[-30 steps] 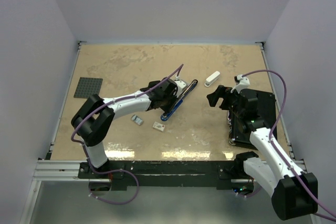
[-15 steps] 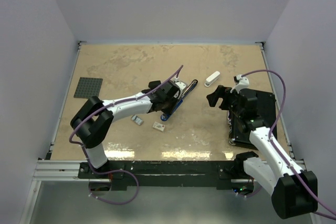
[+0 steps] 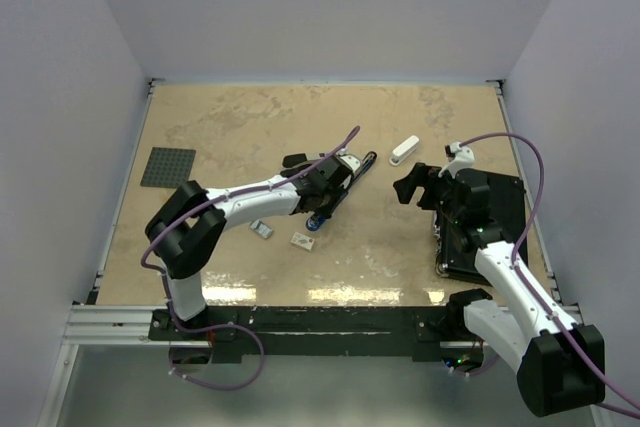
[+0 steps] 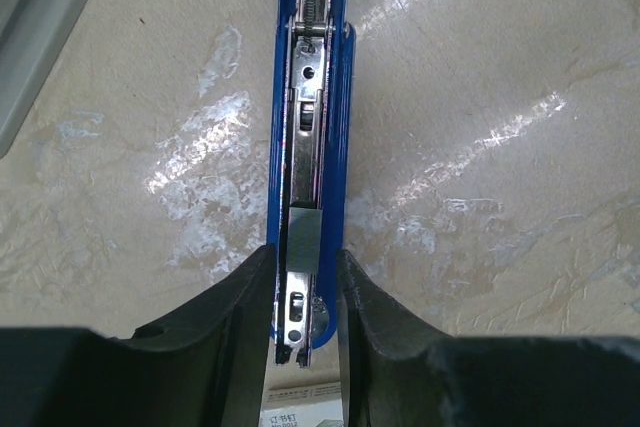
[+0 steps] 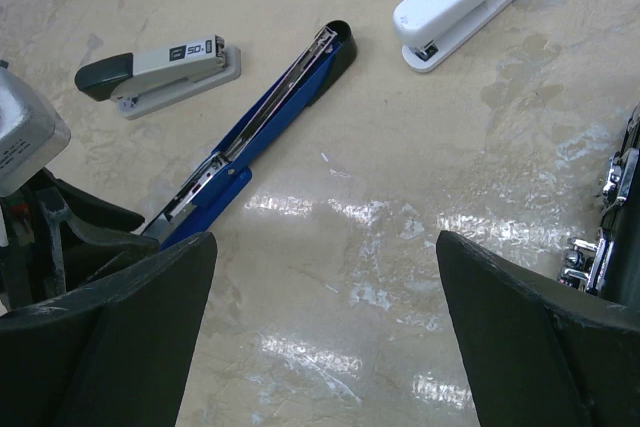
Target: Load the staples into the stapler
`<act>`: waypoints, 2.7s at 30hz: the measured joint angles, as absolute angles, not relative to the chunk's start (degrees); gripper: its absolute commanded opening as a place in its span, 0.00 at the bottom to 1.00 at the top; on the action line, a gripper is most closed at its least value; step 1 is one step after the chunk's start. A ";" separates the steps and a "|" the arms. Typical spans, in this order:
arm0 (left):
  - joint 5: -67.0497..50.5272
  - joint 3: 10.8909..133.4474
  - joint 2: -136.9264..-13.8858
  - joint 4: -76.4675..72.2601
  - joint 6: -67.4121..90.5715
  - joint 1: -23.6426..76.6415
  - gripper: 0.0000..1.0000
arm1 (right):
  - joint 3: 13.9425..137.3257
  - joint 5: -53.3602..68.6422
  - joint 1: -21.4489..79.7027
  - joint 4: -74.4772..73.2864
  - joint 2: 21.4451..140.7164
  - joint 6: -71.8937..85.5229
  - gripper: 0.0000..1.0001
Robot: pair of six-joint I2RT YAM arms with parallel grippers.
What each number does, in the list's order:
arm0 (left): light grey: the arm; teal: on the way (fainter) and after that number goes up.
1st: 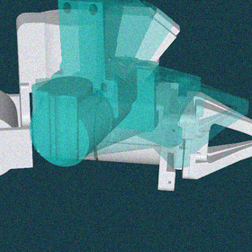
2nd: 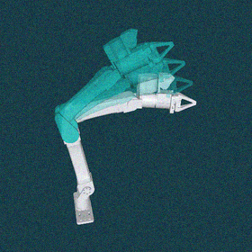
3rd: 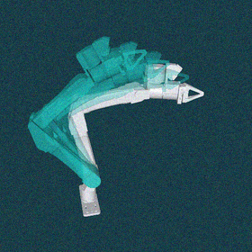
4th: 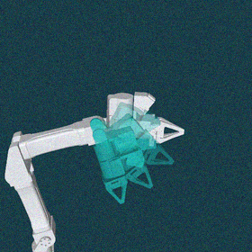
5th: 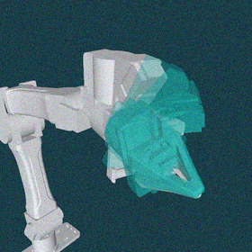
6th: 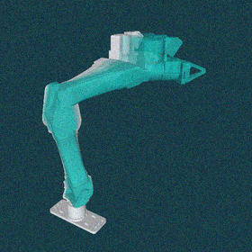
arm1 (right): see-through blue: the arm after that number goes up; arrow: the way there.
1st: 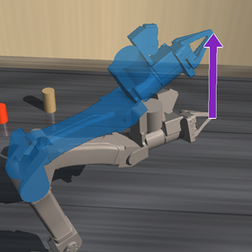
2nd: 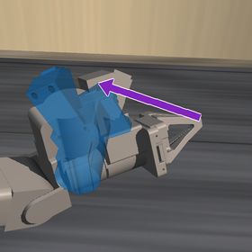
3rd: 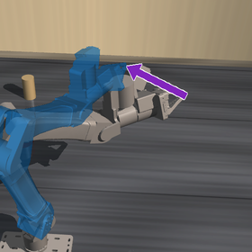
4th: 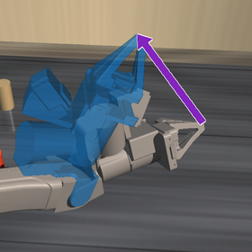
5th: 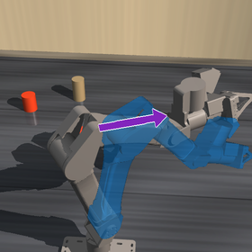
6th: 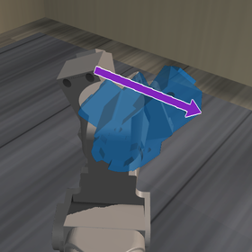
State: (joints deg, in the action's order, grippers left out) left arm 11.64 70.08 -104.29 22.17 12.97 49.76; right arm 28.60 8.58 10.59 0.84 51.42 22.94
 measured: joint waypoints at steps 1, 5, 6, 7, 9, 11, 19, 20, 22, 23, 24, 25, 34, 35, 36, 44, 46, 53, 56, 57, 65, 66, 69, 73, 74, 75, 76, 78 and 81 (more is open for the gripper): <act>12.03 70.24 -104.36 22.22 12.97 49.87 0.35 | 28.60 8.58 10.59 0.82 51.42 22.94 0.97; 13.39 71.00 -104.40 22.37 12.97 50.65 0.35 | 28.60 8.58 10.59 0.67 51.37 22.94 0.97; 13.63 71.18 -104.44 22.37 12.97 50.78 0.35 | 28.60 8.56 10.59 0.62 51.37 22.94 0.97; 13.80 71.48 -104.60 22.37 12.97 50.89 0.34 | 28.60 8.56 10.59 0.56 51.37 22.94 0.97; 14.02 72.03 -105.08 22.33 12.95 51.18 0.34 | 28.60 8.56 10.59 0.34 51.37 22.92 0.97; 14.26 72.18 -105.54 22.33 12.95 51.31 0.34 | 28.60 8.54 10.59 0.19 51.35 22.92 0.97; 15.92 72.66 -107.04 22.24 12.97 51.83 0.34 | 28.60 8.54 10.59 0.03 51.24 22.90 0.97; 16.14 72.66 -107.15 22.20 12.95 51.90 0.34 | 28.60 8.54 10.59 0.03 51.20 22.90 0.97; 16.36 72.82 -107.28 22.20 12.97 51.92 0.34 | 28.60 8.56 10.59 0.03 51.13 22.90 0.97; 16.49 72.88 -107.37 22.13 12.95 52.05 0.34 | 28.60 8.56 10.59 0.01 51.09 22.92 0.97; 16.60 72.88 -107.42 22.13 12.95 52.16 0.34 | 28.60 8.56 10.59 0.01 50.98 22.92 0.97; 16.69 72.88 -107.46 22.13 12.97 52.21 0.34 | 28.60 8.54 10.59 0.01 50.92 22.92 0.97; 17.06 72.88 -107.79 22.39 12.99 52.64 0.30 | 28.60 8.56 10.59 0.01 50.87 22.94 0.97; 17.17 72.88 -107.81 22.39 12.99 52.64 0.30 | 28.60 8.56 10.59 0.01 50.87 22.94 0.97; 17.32 72.88 -107.79 22.41 12.99 52.64 0.30 | 28.60 8.56 10.59 0.01 50.87 22.94 0.97; 18.94 72.88 -108.01 22.41 12.95 52.69 0.31 | 28.60 8.56 10.59 0.01 50.87 22.98 0.97; 19.49 72.88 -108.25 22.41 12.93 52.82 0.32 | 28.60 8.56 10.59 0.01 50.87 23.03 0.97; 22.22 72.90 -108.71 22.37 12.82 54.06 0.33 | 28.60 8.56 10.59 0.01 50.87 23.14 0.97; 24.47 73.28 -109.45 22.35 12.40 54.94 0.33 | 28.60 8.58 10.59 0.01 50.92 23.33 0.97; 25.43 73.49 -109.80 22.33 12.34 55.29 0.33 | 28.60 8.58 10.59 0.01 50.94 23.35 0.97; 34.24 74.91 -112.77 22.31 10.31 58.33 0.28 | 28.60 8.62 10.59 0.01 50.98 23.81 0.97; 35.35 75.00 -113.10 22.35 10.00 58.70 0.27 | 28.60 8.64 10.59 0.01 50.98 23.94 0.97; 38.74 75.66 -114.37 22.55 9.37 59.77 0.26 | 28.60 8.73 10.59 0.03 50.98 24.10 0.97; 42.02 76.05 -115.52 22.63 8.69 60.84 0.21 | 28.60 8.75 10.59 0.03 50.98 24.47 0.97; 42.44 76.07 -115.61 22.63 8.45 60.97 0.20 | 28.60 8.75 10.59 0.03 50.98 24.49 0.97; 42.63 76.07 -115.66 22.65 8.36 61.06 0.20 | 28.60 8.75 10.59 0.03 50.96 24.56 0.97; 42.78 76.07 -115.68 22.72 8.34 61.14 0.18 | 28.60 8.75 10.59 0.03 50.94 24.58 0.97; 42.85 76.07 -115.68 22.85 8.34 61.21 0.17 | 28.60 8.73 10.59 0.03 50.87 24.62 0.97; 42.76 76.27 -115.68 23.20 8.34 61.19 0.16 | 28.60 8.73 10.59 0.03 50.72 24.64 0.97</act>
